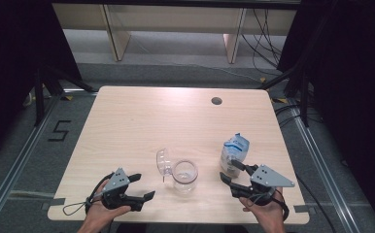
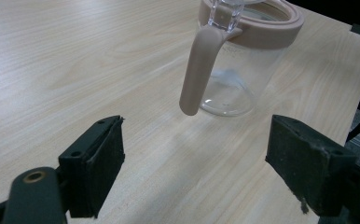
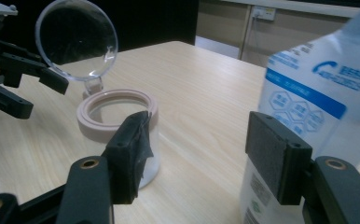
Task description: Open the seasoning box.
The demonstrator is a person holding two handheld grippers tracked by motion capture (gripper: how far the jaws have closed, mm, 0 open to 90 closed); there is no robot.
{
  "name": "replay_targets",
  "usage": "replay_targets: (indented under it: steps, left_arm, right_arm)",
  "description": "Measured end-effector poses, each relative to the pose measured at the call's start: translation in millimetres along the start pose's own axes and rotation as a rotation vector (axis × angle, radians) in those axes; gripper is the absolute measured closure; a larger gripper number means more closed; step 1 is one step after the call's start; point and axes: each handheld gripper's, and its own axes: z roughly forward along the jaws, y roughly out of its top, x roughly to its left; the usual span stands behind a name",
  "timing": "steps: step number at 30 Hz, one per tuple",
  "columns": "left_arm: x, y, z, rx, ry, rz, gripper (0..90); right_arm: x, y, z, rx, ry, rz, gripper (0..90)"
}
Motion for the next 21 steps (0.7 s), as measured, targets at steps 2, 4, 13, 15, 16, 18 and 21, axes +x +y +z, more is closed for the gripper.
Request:
replay_targets:
  steps: [2, 4, 13, 15, 16, 18, 21]
  left_arm:
    - [0.4, 0.1, 0.3, 0.000, -0.003, 0.004, 18.4]
    - [0.5, 0.3, 0.5, 0.000, -0.004, 0.005, 18.4]
    - [-0.1, 1.1, 1.3, 0.005, -0.003, 0.006, 18.3]
    - [-0.3, 1.4, 1.4, 0.006, -0.003, 0.006, 18.4]
    - [-0.3, 1.5, 1.3, 0.006, -0.003, 0.007, 18.4]
    - [-0.3, 1.4, 1.5, 0.007, -0.003, 0.006, 18.4]
    - [0.0, 1.9, 1.6, 0.006, -0.004, 0.009, 18.4]
  right_arm:
    - [-1.6, -1.8, -3.5, -0.001, -0.028, 0.011, 40.0]
    - [-2.7, -3.4, -6.1, 0.006, -0.025, 0.017, 39.9]
    - [-9.8, -11.8, -13.0, 0.016, -0.087, 0.035, 34.7]
    - [-10.7, -13.5, -13.7, 0.022, -0.092, 0.054, 33.1]
    - [-12.2, -14.5, -14.4, 0.021, -0.108, 0.050, 32.0]
    - [-14.9, -16.9, -14.6, 0.026, -0.119, 0.062, 28.2]
    - [-18.8, -21.1, -14.8, 0.039, -0.140, 0.089, 23.0]
